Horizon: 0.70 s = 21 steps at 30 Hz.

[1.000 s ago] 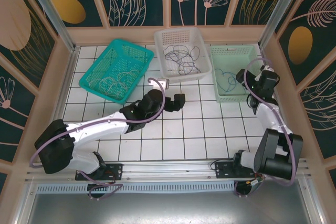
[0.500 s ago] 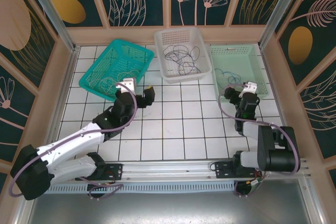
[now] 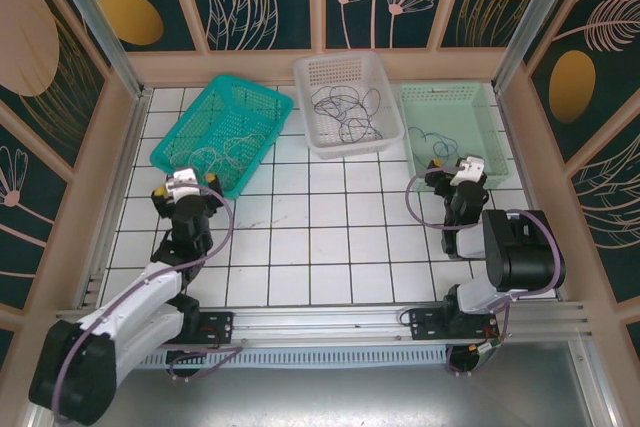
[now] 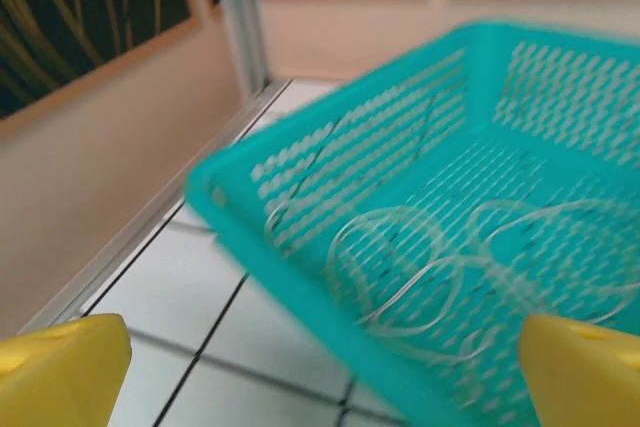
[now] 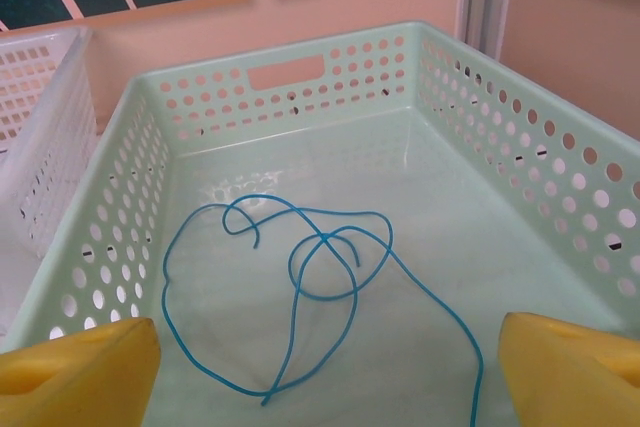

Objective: Untangle the cables

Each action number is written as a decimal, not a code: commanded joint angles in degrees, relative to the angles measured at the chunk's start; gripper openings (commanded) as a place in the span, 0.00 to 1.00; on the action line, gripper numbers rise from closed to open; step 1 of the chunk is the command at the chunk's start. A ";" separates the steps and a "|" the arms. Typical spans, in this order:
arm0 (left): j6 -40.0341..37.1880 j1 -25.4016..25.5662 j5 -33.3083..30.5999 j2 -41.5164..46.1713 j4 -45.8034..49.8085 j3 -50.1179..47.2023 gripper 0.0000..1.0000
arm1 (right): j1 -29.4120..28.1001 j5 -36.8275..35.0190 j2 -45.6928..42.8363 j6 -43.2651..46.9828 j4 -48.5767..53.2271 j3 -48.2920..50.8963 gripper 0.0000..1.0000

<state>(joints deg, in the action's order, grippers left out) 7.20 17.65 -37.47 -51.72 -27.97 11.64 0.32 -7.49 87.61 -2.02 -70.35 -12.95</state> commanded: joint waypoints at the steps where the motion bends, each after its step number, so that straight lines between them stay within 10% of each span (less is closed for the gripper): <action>1: -2.94 -6.12 10.41 -4.71 -18.61 -3.51 0.99 | 0.21 0.76 0.60 -0.09 -3.06 0.65 0.90; 21: -6.86 -14.89 33.78 -29.90 -43.91 -0.20 0.99 | 0.21 0.73 0.63 -0.09 -3.13 0.64 0.99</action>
<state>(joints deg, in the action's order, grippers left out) 0.78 4.34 -8.34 -80.60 -69.38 10.74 0.32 -7.46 87.61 -1.98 -70.57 -12.95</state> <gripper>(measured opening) 0.989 0.987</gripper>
